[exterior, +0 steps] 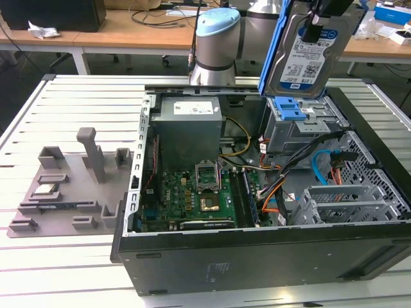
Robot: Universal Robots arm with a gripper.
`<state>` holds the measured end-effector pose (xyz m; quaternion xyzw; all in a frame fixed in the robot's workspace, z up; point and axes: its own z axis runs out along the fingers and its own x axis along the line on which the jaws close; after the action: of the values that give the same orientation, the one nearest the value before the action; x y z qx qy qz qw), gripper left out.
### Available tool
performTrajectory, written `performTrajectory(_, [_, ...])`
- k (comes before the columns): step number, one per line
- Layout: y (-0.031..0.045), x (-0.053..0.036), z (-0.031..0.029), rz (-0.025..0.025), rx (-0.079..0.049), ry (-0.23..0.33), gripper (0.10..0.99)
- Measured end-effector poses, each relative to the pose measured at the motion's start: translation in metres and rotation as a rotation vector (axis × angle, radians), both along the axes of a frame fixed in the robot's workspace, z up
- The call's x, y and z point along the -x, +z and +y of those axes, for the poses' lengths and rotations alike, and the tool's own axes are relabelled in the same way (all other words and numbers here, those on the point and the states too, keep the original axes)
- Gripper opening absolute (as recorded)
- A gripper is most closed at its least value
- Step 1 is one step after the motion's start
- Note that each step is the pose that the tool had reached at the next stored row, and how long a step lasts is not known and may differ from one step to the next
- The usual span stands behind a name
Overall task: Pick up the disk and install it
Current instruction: 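Pick up the disk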
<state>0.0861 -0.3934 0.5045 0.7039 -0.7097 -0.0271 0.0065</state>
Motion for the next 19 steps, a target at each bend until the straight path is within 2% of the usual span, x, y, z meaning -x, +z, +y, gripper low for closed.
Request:
performTrajectory(5, [-0.0002,0.0035,-0.0032,0.0,0.0,0.0,0.361])
performTrajectory(10, [-0.0008,0.0069,-0.0127,0.0001,0.0,0.0,0.361])
performTrajectory(16, [-0.0015,0.0098,-0.0277,0.0,0.0,0.0,0.361])
performTrajectory(18, [-0.0019,0.0119,-0.0379,0.0,0.0,0.0,0.361])
performTrajectory(19, [-0.002,0.0125,-0.0405,0.0,0.0,0.0,0.361])
